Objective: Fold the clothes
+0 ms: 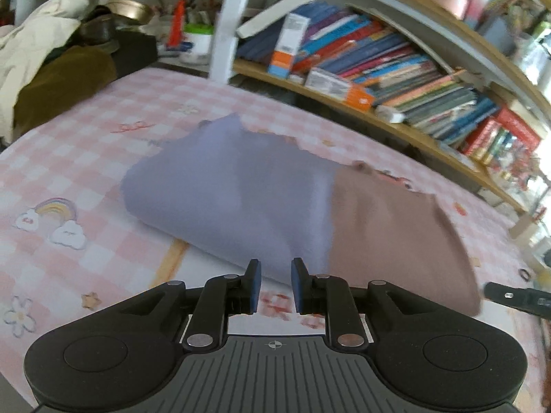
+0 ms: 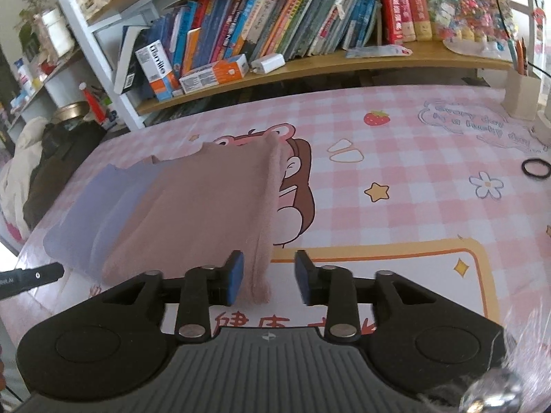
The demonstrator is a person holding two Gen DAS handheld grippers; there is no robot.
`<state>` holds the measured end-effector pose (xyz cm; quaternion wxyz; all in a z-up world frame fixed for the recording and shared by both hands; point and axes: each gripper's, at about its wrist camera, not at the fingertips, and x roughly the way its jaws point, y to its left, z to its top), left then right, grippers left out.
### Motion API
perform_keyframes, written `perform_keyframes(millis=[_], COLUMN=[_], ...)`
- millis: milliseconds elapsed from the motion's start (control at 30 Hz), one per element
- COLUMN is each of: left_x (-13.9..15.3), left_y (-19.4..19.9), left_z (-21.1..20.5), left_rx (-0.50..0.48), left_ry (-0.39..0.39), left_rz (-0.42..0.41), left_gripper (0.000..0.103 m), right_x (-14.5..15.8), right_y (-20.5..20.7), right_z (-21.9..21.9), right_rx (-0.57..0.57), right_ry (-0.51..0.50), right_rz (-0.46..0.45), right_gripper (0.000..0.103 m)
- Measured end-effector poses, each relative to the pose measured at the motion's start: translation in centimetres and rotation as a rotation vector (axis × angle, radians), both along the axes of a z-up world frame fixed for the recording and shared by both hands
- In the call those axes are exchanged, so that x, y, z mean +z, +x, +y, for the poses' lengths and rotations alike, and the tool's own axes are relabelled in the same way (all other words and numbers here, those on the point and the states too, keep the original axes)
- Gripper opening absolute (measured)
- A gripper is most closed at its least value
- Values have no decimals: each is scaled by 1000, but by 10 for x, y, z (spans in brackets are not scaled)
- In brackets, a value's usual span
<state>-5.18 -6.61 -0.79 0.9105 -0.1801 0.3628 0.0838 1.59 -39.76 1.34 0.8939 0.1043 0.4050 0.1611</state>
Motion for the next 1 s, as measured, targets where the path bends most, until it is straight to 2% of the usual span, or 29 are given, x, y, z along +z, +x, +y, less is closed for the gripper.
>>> perform_keyframes(millis=[200,400,467,500,533,600,667,733,900,1000], left_x=[-16,-35,-39,-41,-44,-48,-51,-53,-56,-60], left_y=[3,5,6,8,11,17,22,27,32,32], left_z=[40,81,94,99,102,108,110,112,118,122], left_rx=[90,183,208,212,212,209,201,199,230,283], left_ry=[-117,-299,-350,-371,-393,-434,-466,-487,-555,-602], left_rz=[38,24,7,6,9,10,3,0,8,2], left_gripper=[22,23,38,43,47,48,55,55,55,49], right_x=[-8,-20,-24,-27,-28,-29,-30,-30,-28,-28], right_y=[9,20,22,24,24,25,26,26,24,23], right_z=[6,9,10,10,12,17,22,26,37,40], right_rx=[-61,-171,-191,-195,-198,-201,-197,-190,-166,-170], right_ry=[56,116,130,139,144,122,93,66,-13,-29], right_rz=[73,157,175,183,189,185,179,172,143,141], right_gripper=[42,38,26,20,20,18,18,18,18,18])
